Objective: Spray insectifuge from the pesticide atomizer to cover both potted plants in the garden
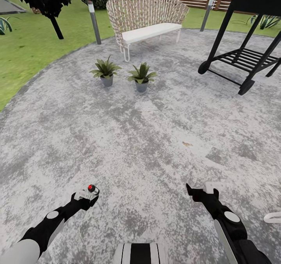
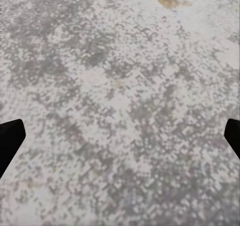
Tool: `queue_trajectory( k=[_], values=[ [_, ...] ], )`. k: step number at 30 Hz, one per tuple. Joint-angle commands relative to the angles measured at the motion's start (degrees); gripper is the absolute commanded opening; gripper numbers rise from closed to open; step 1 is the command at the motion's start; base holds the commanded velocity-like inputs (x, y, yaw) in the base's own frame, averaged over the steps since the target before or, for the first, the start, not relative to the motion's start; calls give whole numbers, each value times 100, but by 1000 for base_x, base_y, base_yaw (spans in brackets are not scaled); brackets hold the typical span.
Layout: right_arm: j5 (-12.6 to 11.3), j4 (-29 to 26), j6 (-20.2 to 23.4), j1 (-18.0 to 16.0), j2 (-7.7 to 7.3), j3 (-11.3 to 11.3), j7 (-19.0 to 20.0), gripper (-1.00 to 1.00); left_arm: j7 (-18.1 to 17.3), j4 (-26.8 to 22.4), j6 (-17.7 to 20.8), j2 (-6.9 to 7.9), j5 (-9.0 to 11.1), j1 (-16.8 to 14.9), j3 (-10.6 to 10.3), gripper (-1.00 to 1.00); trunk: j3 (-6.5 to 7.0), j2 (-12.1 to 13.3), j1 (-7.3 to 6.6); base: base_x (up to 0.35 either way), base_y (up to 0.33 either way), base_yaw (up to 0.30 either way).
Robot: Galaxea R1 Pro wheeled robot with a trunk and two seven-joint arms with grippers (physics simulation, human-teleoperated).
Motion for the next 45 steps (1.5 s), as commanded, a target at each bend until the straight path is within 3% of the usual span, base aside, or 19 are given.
queue_trajectory(
  k=[1, 3, 5, 9, 45],
  values=[
    [-58, -4, 27, -1, -1, -4, 0, 100, 10, 1, -34, -13, -26, 0, -43, 100, -11, -2, -1, 0, 0, 51],
    [-59, 0, 27, -2, -1, -2, 0, 100, 16, 1, -29, -28, -152, 6, -89, 100, -23, -2, -1, 0, 0, 34],
    [-58, 9, 27, -2, 5, 6, 0, 100, 34, 5, -12, -44, -471, 5, -114, 100, -28, -2, -1, 0, 0, 13],
    [-58, 13, 27, -1, 8, 12, 0, 100, 37, 6, -8, -20, -643, -1, -111, 100, -30, -2, -1, 0, 0, 4],
    [-49, 11, 27, -1, 8, 0, 0, 100, 44, 6, -12, -24, -677, -42, -112, 100, -31, -2, -1, 23, 37, 0]
  ],
)
